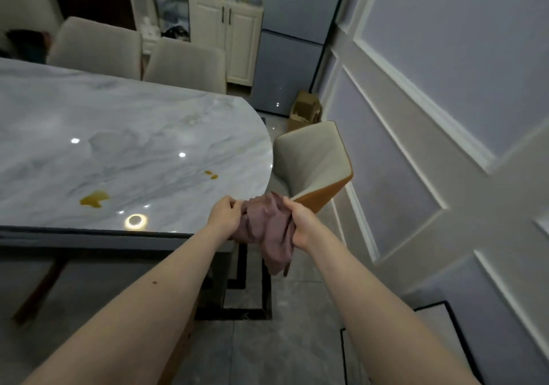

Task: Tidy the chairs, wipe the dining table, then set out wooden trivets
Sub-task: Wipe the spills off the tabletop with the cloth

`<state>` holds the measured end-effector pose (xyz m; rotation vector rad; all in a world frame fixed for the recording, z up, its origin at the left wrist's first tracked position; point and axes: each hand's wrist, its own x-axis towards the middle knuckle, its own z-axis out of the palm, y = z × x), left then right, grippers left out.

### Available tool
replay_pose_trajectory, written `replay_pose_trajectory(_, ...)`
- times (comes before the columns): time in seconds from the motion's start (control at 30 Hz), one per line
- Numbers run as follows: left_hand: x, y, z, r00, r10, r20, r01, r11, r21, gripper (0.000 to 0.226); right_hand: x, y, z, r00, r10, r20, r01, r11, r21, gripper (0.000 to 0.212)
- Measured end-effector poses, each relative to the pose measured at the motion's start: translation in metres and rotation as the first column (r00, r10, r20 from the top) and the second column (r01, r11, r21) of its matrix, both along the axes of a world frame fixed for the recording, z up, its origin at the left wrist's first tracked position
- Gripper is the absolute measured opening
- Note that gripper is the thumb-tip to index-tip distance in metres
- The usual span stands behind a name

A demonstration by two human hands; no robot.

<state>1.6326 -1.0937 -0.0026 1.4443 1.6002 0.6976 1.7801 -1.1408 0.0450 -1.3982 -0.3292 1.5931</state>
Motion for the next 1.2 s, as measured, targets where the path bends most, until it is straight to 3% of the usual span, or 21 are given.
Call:
replay_pose_trajectory(0.33,-0.022,0.092,-0.033,0.966,0.247,0.079,-0.233,0.961,-0.152,0.017,-0.019,0.127,-0.041,0.986,0.161,0.038,-0.159,0.986,-0.057,0.030)
replay_pose_trajectory(0.47,-0.016,0.122,-0.042,0.949,0.290,0.125,-0.273,0.952,-0.139,0.019,-0.014,0.170,-0.057,0.954,0.195,0.227,-0.193,0.981,-0.031,0.026)
replay_pose_trajectory(0.63,-0.029,0.137,-0.057,0.953,0.300,0.038,-0.296,0.951,-0.089,0.020,-0.018,0.196,-0.078,0.874,0.213,0.437,-0.303,0.941,0.148,0.028)
replay_pose_trajectory(0.7,-0.037,0.135,-0.069,0.945,0.323,-0.059,-0.326,0.942,-0.073,0.021,-0.024,0.195,-0.093,0.756,0.205,0.621,-0.381,0.910,0.163,0.023)
replay_pose_trajectory(0.83,-0.046,0.124,-0.096,0.911,0.340,-0.232,-0.361,0.931,-0.051,0.029,-0.045,0.181,-0.131,0.530,0.370,0.763,-0.617,0.785,0.048,0.044)
replay_pose_trajectory(0.87,-0.046,0.121,-0.103,0.902,0.339,-0.267,-0.363,0.931,-0.046,0.033,-0.048,0.178,-0.140,0.434,0.346,0.832,-0.645,0.764,0.019,0.044)
replay_pose_trajectory(0.93,-0.048,0.118,-0.114,0.874,0.320,-0.366,-0.347,0.938,-0.010,0.040,-0.049,0.176,-0.153,0.145,0.202,0.969,-0.676,0.735,-0.052,0.042)
replay_pose_trajectory(0.97,-0.051,0.116,-0.118,0.854,0.312,-0.416,-0.334,0.942,0.020,0.042,-0.048,0.176,-0.157,-0.003,0.143,0.990,-0.697,0.709,-0.105,0.042)
replay_pose_trajectory(1.03,-0.057,0.118,-0.125,0.819,0.300,-0.490,-0.305,0.950,0.073,0.043,-0.048,0.178,-0.170,-0.188,0.083,0.979,-0.759,0.620,-0.199,0.045)
replay_pose_trajectory(1.13,-0.067,0.127,-0.137,0.785,0.235,-0.573,-0.229,0.970,0.084,0.046,-0.060,0.180,-0.193,-0.326,0.105,0.940,-0.797,0.505,-0.333,0.055)
replay_pose_trajectory(1.2,-0.076,0.135,-0.146,0.756,0.171,-0.631,-0.179,0.983,0.052,0.050,-0.070,0.178,-0.207,-0.387,0.111,0.915,-0.762,0.520,-0.385,0.060)
